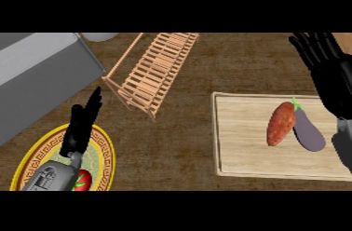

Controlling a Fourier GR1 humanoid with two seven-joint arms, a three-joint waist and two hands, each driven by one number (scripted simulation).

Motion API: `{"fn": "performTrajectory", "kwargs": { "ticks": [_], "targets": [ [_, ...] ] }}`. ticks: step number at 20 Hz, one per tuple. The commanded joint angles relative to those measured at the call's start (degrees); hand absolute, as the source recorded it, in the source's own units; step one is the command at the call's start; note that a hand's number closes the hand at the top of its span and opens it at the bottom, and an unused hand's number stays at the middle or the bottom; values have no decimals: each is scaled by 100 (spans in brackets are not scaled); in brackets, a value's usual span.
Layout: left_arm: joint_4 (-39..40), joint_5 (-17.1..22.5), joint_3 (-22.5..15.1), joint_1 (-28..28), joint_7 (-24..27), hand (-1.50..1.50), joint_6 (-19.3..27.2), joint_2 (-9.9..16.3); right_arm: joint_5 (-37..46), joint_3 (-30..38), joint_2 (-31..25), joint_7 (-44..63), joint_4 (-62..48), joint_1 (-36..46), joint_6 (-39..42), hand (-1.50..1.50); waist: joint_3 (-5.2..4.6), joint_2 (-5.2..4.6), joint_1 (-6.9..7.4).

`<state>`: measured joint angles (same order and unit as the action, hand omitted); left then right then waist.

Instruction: Pick the sweet potato from the tray and place it in the tiered shelf

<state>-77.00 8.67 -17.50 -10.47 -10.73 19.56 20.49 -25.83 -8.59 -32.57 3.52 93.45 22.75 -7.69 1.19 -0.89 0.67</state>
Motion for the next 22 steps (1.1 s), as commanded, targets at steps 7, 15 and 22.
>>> {"fn": "performTrajectory", "kwargs": {
  "ticks": [7, 15, 22],
  "targets": [
    [-1027, 218, 826, 62, 552, 0, 303, 121, 1309, 608, -569, 452, -1404, -341, -1464, 150, -164, 138, -133],
    [-1605, 420, 1178, 544, 609, 0, -48, 162, -182, 1111, 6, 40, 267, -1181, -3, -150, -122, 123, -128],
    [-1703, 334, 1138, 489, 432, 0, 107, 124, 164, 561, -1865, 1925, 1033, -955, 1092, -150, -140, 152, -143]
  ]
}}
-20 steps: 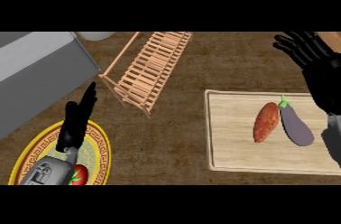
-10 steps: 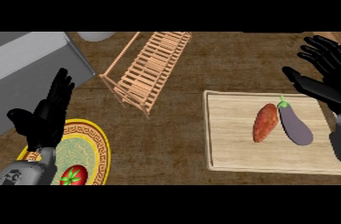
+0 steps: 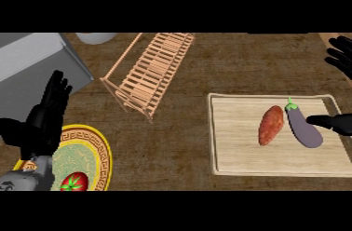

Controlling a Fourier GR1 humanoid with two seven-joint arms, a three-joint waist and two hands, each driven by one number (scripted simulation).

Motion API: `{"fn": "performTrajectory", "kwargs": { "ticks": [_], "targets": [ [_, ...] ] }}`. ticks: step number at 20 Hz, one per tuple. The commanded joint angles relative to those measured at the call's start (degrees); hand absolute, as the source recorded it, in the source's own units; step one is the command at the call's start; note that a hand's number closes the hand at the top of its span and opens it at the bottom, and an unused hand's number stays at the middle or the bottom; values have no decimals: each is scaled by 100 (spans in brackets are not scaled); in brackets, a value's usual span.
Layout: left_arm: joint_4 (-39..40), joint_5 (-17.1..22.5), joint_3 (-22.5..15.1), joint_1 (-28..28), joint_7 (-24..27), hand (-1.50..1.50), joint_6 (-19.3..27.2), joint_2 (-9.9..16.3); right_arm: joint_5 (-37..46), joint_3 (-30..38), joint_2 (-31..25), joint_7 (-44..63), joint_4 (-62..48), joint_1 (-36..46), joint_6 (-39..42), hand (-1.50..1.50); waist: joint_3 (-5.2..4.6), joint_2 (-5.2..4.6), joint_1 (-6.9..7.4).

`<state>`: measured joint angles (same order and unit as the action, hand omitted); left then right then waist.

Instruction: Pick the sweet potato from the tray and place it in the tiered shelf

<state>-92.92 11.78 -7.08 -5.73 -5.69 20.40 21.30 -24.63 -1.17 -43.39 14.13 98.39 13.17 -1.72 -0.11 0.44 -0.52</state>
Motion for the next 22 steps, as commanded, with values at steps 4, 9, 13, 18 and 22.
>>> {"fn": "performTrajectory", "kwargs": {
  "ticks": [4, 9, 13, 18, 22],
  "targets": [
    [-35, -83, -107, 81, 93, 0, -26, -104, 589, -503, -1669, 1767, 778, 518, 866, -150, -21, -15, 90],
    [-32, 25, -6, -109, -105, 0, -233, 58, 1663, -1596, -1877, 3078, 1166, 1046, 906, -150, -19, -67, 263],
    [-65, -91, -40, -199, -81, 0, -136, -85, 1953, -2214, -1316, 4487, 1146, 1900, 954, -150, -11, -79, 293],
    [-41, -70, 89, 7, 4, 0, -241, -105, 2756, -2945, -582, 5247, 1109, 2193, 1143, -150, -1, -52, 192],
    [-211, -75, 97, 42, -117, 0, -272, -87, 3141, -3312, -618, 5253, 666, 2172, 1584, -150, 1, -42, 152]
  ]
}}
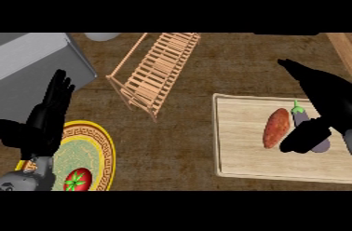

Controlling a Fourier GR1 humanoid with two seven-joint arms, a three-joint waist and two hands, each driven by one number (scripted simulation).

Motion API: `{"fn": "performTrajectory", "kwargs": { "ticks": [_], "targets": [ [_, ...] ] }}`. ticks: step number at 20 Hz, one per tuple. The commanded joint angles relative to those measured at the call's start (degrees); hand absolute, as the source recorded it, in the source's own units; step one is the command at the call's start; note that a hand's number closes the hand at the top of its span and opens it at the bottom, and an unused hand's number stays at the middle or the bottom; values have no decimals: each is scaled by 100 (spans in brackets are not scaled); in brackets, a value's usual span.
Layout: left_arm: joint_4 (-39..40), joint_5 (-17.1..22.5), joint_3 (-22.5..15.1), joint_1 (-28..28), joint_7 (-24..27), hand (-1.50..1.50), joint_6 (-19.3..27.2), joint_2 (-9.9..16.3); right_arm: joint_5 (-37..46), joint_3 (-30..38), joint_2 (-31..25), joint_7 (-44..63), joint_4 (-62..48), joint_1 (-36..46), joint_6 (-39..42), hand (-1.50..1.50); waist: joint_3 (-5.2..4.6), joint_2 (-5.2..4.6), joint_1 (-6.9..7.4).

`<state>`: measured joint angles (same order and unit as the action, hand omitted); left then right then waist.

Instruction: Pick the sweet potato from the tray and place it in the tiered shelf

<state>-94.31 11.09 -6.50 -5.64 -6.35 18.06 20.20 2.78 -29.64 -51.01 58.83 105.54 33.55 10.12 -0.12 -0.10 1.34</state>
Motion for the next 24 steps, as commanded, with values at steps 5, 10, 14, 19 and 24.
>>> {"fn": "performTrajectory", "kwargs": {
  "ticks": [5, 10, 14, 19, 24],
  "targets": [
    [-383, -89, 61, 81, -369, 0, 82, 31, 428, -494, 132, 1214, -206, 192, 693, -150, 5, 33, -77],
    [-106, -409, 30, 66, -140, 0, 159, -261, 1004, -188, 642, 292, -929, -173, 523, -150, 11, 10, -109],
    [-521, -149, 234, 534, -158, 0, -206, -150, 1242, -103, 827, 341, -769, -502, 645, -150, 10, 18, -90],
    [4, -279, 443, 111, -28, 0, -299, -300, 1761, 145, 1156, -159, -1128, -752, 805, -150, 10, 9, -114],
    [-370, -313, 605, 126, -402, 0, -421, -235, 2204, 576, 1282, -812, -1502, -953, 852, -150, 12, 12, -102]
  ]
}}
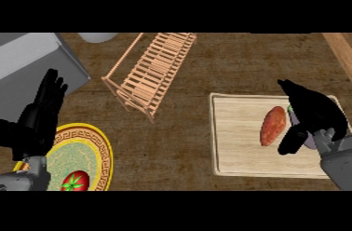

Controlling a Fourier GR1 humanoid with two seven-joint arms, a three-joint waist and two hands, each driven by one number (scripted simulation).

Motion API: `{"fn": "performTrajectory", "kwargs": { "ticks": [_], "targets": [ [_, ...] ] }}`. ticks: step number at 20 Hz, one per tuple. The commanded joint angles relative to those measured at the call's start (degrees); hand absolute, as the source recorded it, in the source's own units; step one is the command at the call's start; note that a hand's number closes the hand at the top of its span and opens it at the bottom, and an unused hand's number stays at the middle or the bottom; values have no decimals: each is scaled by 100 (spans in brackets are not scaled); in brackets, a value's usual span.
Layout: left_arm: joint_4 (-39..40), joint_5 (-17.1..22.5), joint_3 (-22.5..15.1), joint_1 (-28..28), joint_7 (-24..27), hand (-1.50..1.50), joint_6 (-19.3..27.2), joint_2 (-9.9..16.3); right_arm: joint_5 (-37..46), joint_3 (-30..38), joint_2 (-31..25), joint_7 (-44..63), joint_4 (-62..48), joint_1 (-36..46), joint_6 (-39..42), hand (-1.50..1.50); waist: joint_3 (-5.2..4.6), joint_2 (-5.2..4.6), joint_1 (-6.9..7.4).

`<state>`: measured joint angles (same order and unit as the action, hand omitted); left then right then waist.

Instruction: Pick the sweet potato from the tray and place it in the tiered shelf

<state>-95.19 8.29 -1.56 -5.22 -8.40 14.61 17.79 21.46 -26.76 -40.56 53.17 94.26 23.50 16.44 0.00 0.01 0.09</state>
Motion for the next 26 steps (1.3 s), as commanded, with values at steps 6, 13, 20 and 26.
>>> {"fn": "performTrajectory", "kwargs": {
  "ticks": [6, 13, 20, 26],
  "targets": [
    [-191, -370, -85, 263, 106, 0, -82, -426, 995, 475, 745, -495, -103, -520, 96, -150, 0, 3, 0],
    [-485, -693, -202, 526, 21, 0, 43, -697, 1471, 652, 1436, -884, -936, -178, 219, -150, 0, 0, 30],
    [-168, -748, 69, 107, -130, 0, -246, -628, 1708, 1034, 1391, -1565, -1126, -547, 607, 150, 0, 2, -4],
    [-61, -639, 198, 60, -149, 0, -302, -716, 2509, 828, 1198, -2198, -1071, -571, 230, 150, -1, 3, -17]
  ]
}}
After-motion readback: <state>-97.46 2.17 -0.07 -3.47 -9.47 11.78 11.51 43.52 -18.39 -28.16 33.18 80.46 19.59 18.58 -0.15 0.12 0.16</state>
